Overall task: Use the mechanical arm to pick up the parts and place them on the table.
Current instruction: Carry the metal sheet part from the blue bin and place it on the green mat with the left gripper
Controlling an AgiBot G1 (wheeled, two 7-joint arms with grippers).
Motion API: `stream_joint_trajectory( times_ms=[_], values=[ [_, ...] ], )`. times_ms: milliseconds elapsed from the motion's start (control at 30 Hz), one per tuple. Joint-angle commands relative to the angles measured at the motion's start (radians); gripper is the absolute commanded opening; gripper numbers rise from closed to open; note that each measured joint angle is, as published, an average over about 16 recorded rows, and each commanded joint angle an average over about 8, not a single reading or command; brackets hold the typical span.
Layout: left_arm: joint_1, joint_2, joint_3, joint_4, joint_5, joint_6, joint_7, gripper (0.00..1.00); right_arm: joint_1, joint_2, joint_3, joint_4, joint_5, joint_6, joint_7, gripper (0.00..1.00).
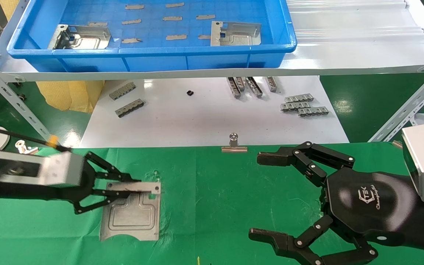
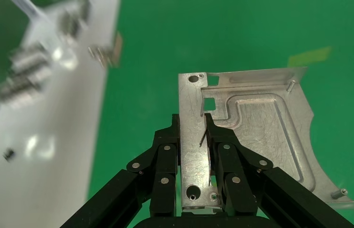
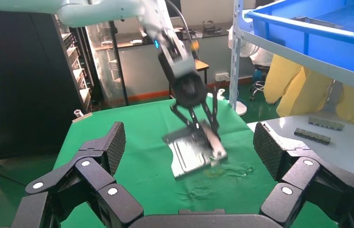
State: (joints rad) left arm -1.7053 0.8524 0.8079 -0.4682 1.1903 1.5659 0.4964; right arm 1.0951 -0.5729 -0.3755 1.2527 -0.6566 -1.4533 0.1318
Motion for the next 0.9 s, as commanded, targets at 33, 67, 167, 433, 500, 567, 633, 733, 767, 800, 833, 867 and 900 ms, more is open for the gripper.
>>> stream_joint_trajectory(
  times_ms=[33, 67, 167, 433, 500, 567, 633, 733, 767, 800, 833, 867, 900],
  values=[
    [0.009, 0.019, 0.037, 0.021, 0.030, -0.015, 0.038, 0.00, 0.000, 0.000, 0.000, 0.000, 0.000, 0.000, 0.000, 1.00],
    [0.005, 0.033, 0.045, 0.042, 0.043, -0.020, 0.054, 0.00, 0.000, 0.000, 0.000, 0.000, 0.000, 0.000, 0.000, 1.00],
    [-0.007, 0.067, 0.061, 0.099, 0.069, -0.032, 0.094, 0.15, 0.000, 0.000, 0.000, 0.000, 0.000, 0.000, 0.000, 1.00],
    [-0.023, 0.130, 0.075, 0.222, 0.095, -0.051, 0.194, 1.00, 0.000, 0.000, 0.000, 0.000, 0.000, 0.000, 0.000, 1.00],
    [-0.029, 0.144, 0.076, 0.250, 0.097, -0.060, 0.216, 1.00, 0.000, 0.000, 0.000, 0.000, 0.000, 0.000, 0.000, 1.00],
    [-0.039, 0.159, 0.078, 0.281, 0.101, -0.074, 0.229, 1.00, 0.000, 0.000, 0.000, 0.000, 0.000, 0.000, 0.000, 1.00],
    [-0.050, 0.172, 0.078, 0.312, 0.103, -0.091, 0.231, 1.00, 0.000, 0.000, 0.000, 0.000, 0.000, 0.000, 0.000, 1.00],
    [-0.064, 0.184, 0.073, 0.359, 0.099, -0.116, 0.221, 1.00, 0.000, 0.000, 0.000, 0.000, 0.000, 0.000, 0.000, 1.00],
    [-0.068, 0.185, 0.070, 0.374, 0.095, -0.122, 0.216, 1.00, 0.000, 0.000, 0.000, 0.000, 0.000, 0.000, 0.000, 1.00],
    [-0.070, 0.185, 0.066, 0.387, 0.089, -0.124, 0.209, 1.00, 0.000, 0.000, 0.000, 0.000, 0.000, 0.000, 0.000, 1.00],
    [-0.071, 0.182, 0.060, 0.400, 0.081, -0.122, 0.200, 1.00, 0.000, 0.000, 0.000, 0.000, 0.000, 0.000, 0.000, 1.00],
    [-0.072, 0.179, 0.054, 0.413, 0.072, -0.116, 0.190, 1.00, 0.000, 0.000, 0.000, 0.000, 0.000, 0.000, 0.000, 1.00],
    [-0.071, 0.174, 0.046, 0.425, 0.060, -0.105, 0.179, 1.00, 0.000, 0.000, 0.000, 0.000, 0.000, 0.000, 0.000, 1.00]
  ],
)
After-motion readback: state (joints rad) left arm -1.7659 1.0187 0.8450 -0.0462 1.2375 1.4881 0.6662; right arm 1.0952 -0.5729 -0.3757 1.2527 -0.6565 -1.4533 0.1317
